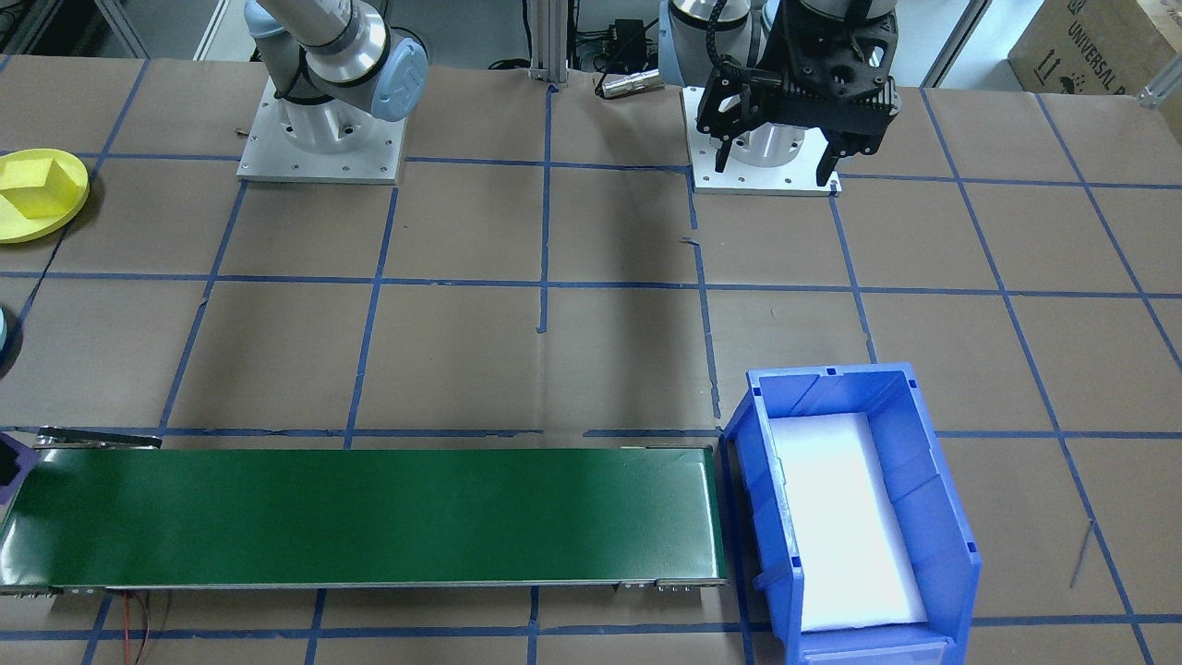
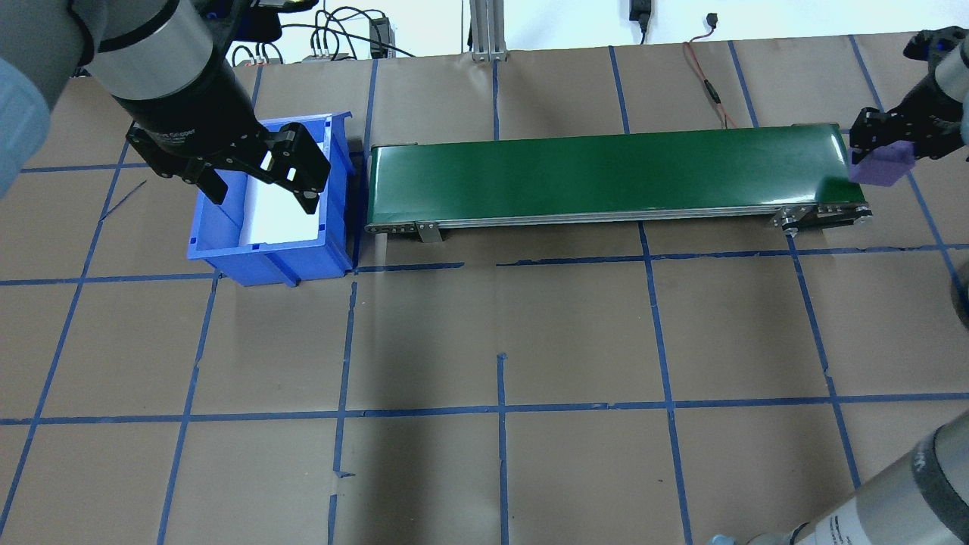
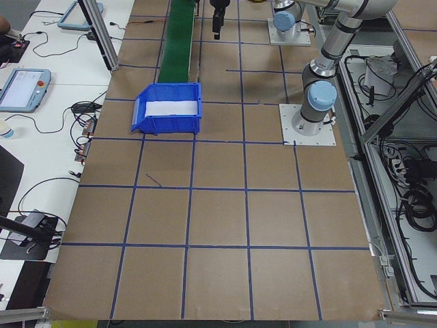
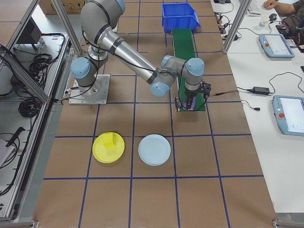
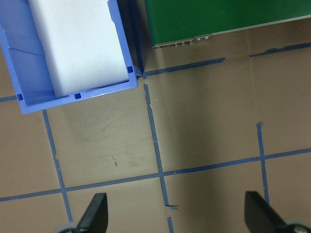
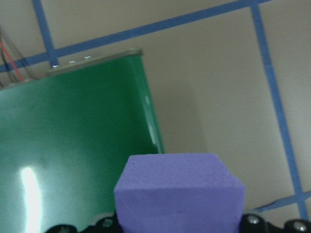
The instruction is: Move block left to right into plate
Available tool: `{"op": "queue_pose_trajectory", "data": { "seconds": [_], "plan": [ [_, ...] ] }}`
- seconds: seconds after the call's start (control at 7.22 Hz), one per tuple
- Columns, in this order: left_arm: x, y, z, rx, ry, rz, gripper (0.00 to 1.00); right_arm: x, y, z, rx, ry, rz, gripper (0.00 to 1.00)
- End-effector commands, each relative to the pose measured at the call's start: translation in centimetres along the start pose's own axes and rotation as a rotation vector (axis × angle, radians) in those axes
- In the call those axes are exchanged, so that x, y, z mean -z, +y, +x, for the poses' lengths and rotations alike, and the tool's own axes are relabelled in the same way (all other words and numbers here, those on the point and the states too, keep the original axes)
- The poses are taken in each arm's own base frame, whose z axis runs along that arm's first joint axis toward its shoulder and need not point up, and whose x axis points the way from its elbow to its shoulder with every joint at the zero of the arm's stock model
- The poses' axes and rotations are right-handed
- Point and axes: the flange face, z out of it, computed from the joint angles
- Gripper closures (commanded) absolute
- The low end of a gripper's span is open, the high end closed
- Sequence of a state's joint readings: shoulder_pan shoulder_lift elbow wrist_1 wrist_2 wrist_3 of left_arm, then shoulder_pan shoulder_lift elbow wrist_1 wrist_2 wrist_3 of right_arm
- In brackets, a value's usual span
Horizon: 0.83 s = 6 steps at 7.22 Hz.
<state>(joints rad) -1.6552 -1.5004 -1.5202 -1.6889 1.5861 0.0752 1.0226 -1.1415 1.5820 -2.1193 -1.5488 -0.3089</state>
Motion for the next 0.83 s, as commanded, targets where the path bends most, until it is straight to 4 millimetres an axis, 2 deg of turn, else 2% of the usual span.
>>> {"op": "queue_pose_trajectory", "data": {
  "seconds": [0.0,0.14,0.28,0.42,0.55,0.69],
  "plan": [
    [0.1,0.1,0.0,0.0,0.0,0.0,0.0,0.5,4.5,11.0,0.066,0.024,-0.024,0.79],
    [0.1,0.1,0.0,0.0,0.0,0.002,0.0,-0.6,7.6,17.2,0.031,0.014,-0.053,0.76],
    [0.1,0.1,0.0,0.0,0.0,0.0,0.0,-2.7,10.4,20.6,0.059,-0.006,-0.084,0.74],
    [-0.2,0.2,0.0,0.0,0.0,-0.003,0.0,-4.1,12.5,22.8,0.019,-0.023,-0.109,0.69],
    [-0.2,0.2,0.0,0.0,0.0,-0.004,0.0,-4.7,13.4,24.2,0.009,-0.031,-0.115,0.64],
    [-0.2,0.2,0.0,0.0,0.0,-0.003,0.0,-5.4,13.4,24.6,0.009,-0.03,-0.123,0.46]
  ]
}}
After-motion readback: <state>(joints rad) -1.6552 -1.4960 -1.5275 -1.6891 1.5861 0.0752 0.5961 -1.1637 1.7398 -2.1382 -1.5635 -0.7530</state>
